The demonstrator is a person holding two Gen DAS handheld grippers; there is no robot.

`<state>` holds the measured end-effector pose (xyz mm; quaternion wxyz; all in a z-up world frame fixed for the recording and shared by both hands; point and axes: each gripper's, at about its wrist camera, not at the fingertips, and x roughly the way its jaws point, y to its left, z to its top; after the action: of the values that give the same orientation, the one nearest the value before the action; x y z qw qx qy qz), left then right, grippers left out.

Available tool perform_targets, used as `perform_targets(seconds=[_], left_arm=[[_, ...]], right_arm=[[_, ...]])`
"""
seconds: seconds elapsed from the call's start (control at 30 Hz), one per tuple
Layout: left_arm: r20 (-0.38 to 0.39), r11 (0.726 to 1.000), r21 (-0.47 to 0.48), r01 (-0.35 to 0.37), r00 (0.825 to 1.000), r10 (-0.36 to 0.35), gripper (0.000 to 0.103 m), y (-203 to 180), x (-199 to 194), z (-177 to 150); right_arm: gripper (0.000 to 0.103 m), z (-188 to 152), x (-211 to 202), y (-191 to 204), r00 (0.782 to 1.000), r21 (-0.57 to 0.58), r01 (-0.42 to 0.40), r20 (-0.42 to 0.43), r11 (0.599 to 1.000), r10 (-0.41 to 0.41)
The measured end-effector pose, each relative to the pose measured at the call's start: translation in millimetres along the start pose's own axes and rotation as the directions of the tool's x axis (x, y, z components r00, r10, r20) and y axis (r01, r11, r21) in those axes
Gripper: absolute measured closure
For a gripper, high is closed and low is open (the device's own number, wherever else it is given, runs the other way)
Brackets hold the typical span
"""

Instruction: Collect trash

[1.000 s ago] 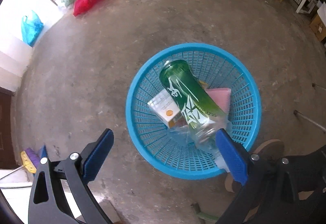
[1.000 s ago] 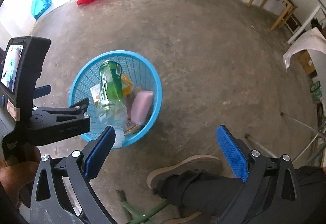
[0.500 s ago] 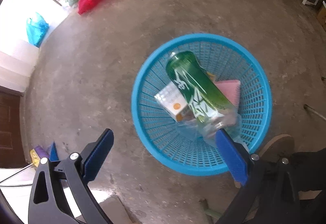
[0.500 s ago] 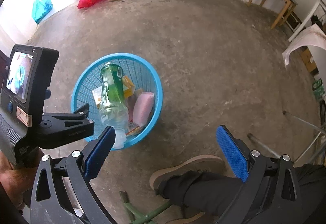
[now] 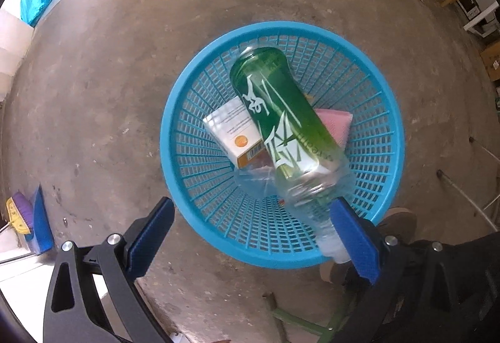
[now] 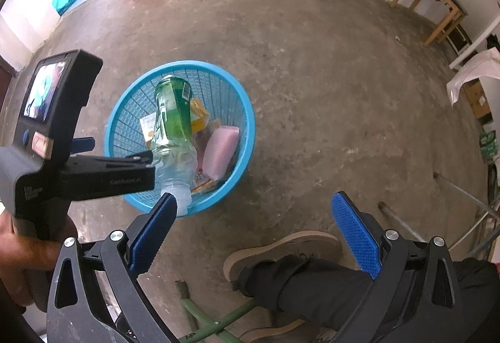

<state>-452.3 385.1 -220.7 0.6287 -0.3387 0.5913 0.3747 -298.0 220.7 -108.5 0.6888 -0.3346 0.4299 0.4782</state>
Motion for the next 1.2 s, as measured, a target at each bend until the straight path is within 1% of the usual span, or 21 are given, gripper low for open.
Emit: perform_targets(seconds=[0.13, 0.2, 0.33, 0.53, 0.7, 0.9, 1.2], left_arm=[[0.003, 1.000, -0.016, -0.003, 1.000, 0.003, 0.005, -2.2, -3.2, 2.4], [0.002, 0.999, -0.026, 0.029, 1.000, -0.029, 0.005, -3.8, -3.3, -0.2], [-0.031, 0.997, -0.057, 0.055, 0.998, -0.057, 0.005, -2.1, 0.2, -3.7], [-0.065, 0.995, -0.080, 0.065, 0.995, -0.070, 0.005, 2.7, 7.6, -8.5], [-0.054, 0.995, -0.078, 0.054, 0.997, -0.059, 0.005, 2.9, 8.3, -11.3], [-0.042, 0.998, -0.058, 0.024, 0.999, -0.027, 0.005, -0.7, 9.3, -15.5], [-0.042, 0.998, -0.063, 0.024, 0.999, -0.027, 0.005, 0.7, 10.4, -14.3]], right_arm=[[0.008, -1.5, -4.4, -2.4, 1.000, 0.006, -0.011, 0.012, 1.000, 0.011], [0.008, -1.7, -5.1, -3.4, 1.000, 0.010, -0.015, 0.016, 1.000, 0.015], [0.008, -1.7, -6.4, -4.6, 1.000, 0.012, -0.022, 0.020, 1.000, 0.022], [0.008, -1.6, -8.0, -5.9, 0.999, 0.017, -0.032, 0.024, 0.999, 0.032], [0.008, -1.4, -9.8, -6.3, 0.999, 0.019, -0.035, 0.029, 0.999, 0.034], [0.008, -1.5, -10.1, -6.4, 0.999, 0.019, -0.034, 0.030, 0.999, 0.034], [0.008, -1.2, -9.7, -6.3, 0.999, 0.019, -0.034, 0.027, 0.999, 0.034]])
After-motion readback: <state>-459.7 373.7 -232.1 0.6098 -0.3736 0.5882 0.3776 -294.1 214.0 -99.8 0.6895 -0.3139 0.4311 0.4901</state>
